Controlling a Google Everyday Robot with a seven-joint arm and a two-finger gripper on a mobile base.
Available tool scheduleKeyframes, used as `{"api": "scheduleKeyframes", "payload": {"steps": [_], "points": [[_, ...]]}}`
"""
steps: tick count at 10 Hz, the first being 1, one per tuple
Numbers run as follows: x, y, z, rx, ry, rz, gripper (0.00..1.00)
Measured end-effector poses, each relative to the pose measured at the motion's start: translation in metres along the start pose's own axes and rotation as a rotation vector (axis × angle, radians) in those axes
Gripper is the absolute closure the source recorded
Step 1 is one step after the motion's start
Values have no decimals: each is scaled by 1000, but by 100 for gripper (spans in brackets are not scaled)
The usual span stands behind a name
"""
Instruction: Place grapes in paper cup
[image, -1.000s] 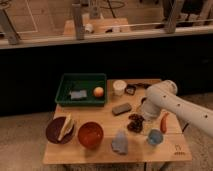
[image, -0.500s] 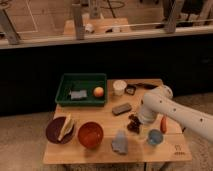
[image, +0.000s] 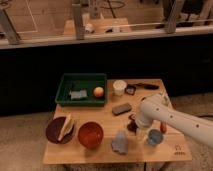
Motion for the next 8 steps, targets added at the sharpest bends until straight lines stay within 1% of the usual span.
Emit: {"api": "scheduleKeyframes", "payload": {"steps": [1,2,3,4,6,8], "points": [[-1,-3,4,11,2,-3,20],[-4,-6,12,23,5,-16,20],[-5,-10,19,32,5,-26,24],[-4,-13,23,37,2,-26,31],[2,-18,29,51,-19,-30,53],[3,-20,30,57,-24,-38,70]]}}
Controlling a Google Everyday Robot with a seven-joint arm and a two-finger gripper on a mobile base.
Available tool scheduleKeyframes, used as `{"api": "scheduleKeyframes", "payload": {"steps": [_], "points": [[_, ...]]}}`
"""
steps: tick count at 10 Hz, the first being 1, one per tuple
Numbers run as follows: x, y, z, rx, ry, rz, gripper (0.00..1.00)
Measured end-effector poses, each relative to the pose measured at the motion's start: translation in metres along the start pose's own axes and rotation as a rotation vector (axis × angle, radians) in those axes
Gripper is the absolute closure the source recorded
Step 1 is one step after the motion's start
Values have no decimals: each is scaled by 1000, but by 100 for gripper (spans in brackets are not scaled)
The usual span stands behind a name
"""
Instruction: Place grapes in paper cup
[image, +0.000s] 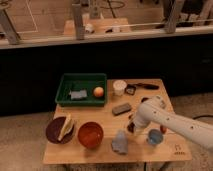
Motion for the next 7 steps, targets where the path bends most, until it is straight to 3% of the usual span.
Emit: {"api": "scheduleKeyframes", "payload": {"steps": [2,5,7], "points": [[2,2,-2,-3,3,1,92],[-1,-2,-12,0,-7,0,97],[-7,-12,-42,7,-26,5,97]]}}
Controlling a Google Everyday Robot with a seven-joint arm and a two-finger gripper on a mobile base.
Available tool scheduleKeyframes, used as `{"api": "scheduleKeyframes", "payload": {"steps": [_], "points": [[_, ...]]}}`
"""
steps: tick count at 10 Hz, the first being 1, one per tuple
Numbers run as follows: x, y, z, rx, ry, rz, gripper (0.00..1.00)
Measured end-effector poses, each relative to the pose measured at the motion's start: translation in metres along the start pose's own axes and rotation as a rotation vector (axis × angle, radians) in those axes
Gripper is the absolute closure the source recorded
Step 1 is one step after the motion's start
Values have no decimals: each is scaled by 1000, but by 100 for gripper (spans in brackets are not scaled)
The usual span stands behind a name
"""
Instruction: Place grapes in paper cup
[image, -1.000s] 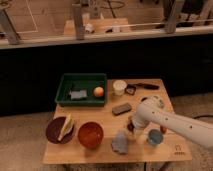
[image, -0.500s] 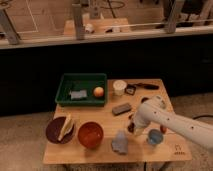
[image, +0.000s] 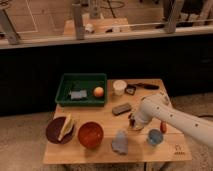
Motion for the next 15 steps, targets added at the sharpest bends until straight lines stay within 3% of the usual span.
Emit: {"api": "scheduleKeyframes", "payload": {"steps": [2,4,12,15], "points": [[-14,-18,-48,14,-7,-10,97],[-24,-28,-78,11,-14,-25,97],[-25,-32,-82,18,-17,-35,97],[-33,-76,-96,44,-41,-72,97]]}}
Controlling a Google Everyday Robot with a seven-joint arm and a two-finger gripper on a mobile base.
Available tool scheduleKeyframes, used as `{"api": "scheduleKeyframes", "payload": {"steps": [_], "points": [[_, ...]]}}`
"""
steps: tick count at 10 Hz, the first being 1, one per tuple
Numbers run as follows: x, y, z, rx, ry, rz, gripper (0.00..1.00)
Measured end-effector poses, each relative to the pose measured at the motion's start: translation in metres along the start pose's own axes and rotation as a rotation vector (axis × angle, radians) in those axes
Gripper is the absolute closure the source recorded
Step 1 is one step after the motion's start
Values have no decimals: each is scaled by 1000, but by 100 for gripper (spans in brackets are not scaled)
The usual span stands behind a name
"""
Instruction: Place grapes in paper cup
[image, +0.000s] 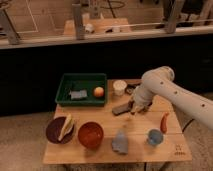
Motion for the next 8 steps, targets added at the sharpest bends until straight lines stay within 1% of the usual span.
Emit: {"api": "scheduleKeyframes", "payload": {"steps": [1,3,5,6,8], "points": [[1,-17,-4,8,-27,2,97],[7,-54,-16,32,-123,25,97],[6,-85,-25,56,-188,38,97],[2,-95,-28,63,-204,37,97],[-2,-109,-32,81,-212,35,97]]}}
